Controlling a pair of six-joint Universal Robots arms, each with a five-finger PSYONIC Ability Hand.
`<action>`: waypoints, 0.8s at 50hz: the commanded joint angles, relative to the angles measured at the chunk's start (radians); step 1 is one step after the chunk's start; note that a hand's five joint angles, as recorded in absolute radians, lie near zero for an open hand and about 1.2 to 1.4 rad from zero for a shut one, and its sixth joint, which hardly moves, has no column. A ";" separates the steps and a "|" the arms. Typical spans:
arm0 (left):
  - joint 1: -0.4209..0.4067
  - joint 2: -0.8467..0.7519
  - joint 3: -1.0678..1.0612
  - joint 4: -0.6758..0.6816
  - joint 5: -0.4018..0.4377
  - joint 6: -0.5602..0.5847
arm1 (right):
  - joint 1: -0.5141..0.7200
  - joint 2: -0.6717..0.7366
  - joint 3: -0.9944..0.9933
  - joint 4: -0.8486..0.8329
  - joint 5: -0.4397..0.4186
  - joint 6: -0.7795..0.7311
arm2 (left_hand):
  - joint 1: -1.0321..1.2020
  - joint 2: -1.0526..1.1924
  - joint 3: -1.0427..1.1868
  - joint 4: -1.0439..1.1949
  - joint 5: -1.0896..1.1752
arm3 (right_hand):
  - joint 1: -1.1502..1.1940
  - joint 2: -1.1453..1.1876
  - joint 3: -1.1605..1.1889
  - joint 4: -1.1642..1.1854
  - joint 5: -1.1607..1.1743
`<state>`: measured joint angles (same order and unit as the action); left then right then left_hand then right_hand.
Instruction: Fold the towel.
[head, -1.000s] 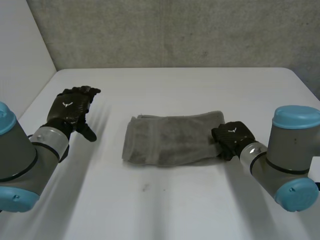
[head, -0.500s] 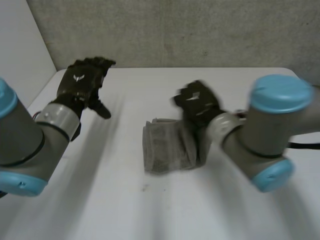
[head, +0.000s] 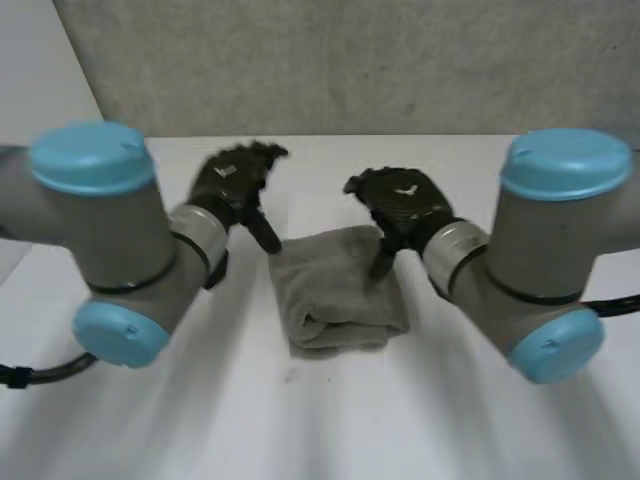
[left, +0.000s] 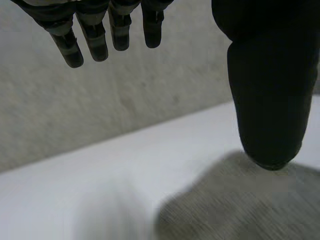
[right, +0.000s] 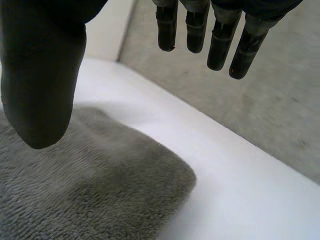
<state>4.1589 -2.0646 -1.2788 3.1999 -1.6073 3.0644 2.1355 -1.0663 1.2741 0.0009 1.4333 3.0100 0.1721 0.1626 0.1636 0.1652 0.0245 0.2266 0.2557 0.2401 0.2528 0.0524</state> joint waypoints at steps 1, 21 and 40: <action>-0.077 -0.160 0.026 -0.020 -0.046 0.004 | -0.040 0.117 -0.093 0.134 -0.021 0.038 | 0.009 0.019 0.018 0.016 -0.018 | -0.052 -0.081 -0.066 -0.078 -0.052; -0.095 -0.080 0.033 -0.057 -0.123 0.013 | -0.051 0.067 -0.178 0.188 -0.014 -0.039 | 0.002 0.012 0.011 0.009 -0.025 | -0.052 -0.081 -0.066 -0.078 -0.052; 0.138 0.359 0.127 -0.371 -0.111 0.013 | -0.206 -0.324 -0.127 0.227 0.203 -0.048 | 0.002 0.012 0.011 0.009 -0.025 | -0.052 -0.081 -0.066 -0.078 -0.052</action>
<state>4.2317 -1.7631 -1.1829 2.9625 -1.7256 3.0772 1.9571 -1.3753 1.1550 0.1551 1.6149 2.9791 0.1721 0.1626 0.1636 0.1646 0.0238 0.2204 0.2557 0.2400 0.2529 0.0524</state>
